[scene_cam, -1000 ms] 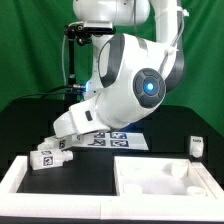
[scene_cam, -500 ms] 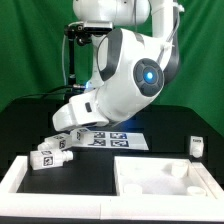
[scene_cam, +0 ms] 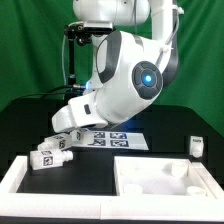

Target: Assemble one leg

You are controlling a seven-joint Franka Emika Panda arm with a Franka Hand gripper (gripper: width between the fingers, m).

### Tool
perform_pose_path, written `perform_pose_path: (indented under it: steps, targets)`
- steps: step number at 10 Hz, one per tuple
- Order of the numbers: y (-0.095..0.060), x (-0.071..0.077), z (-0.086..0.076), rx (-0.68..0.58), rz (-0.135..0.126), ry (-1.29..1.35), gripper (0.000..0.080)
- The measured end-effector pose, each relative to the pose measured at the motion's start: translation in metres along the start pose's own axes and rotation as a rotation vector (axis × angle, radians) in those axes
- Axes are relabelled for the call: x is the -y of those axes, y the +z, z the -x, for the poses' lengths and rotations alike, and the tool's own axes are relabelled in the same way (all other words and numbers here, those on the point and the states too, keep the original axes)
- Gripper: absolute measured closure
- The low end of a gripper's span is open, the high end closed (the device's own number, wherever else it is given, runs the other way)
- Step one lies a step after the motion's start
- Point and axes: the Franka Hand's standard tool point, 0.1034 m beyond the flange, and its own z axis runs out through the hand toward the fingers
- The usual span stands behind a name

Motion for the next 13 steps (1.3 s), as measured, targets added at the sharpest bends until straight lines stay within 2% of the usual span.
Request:
perform_pose_path:
  steps: [2, 3, 7, 13]
  targets:
    - [0.005, 0.000, -0.008, 0.016, -0.006, 0.055, 0.0151]
    - [0.006, 0.002, -0.009, 0.022, -0.001, 0.069, 0.0151]
    - [0.006, 0.010, -0.010, 0.044, 0.014, 0.083, 0.0151]
    - [0.007, 0.013, -0.010, 0.053, 0.016, 0.080, 0.0151]
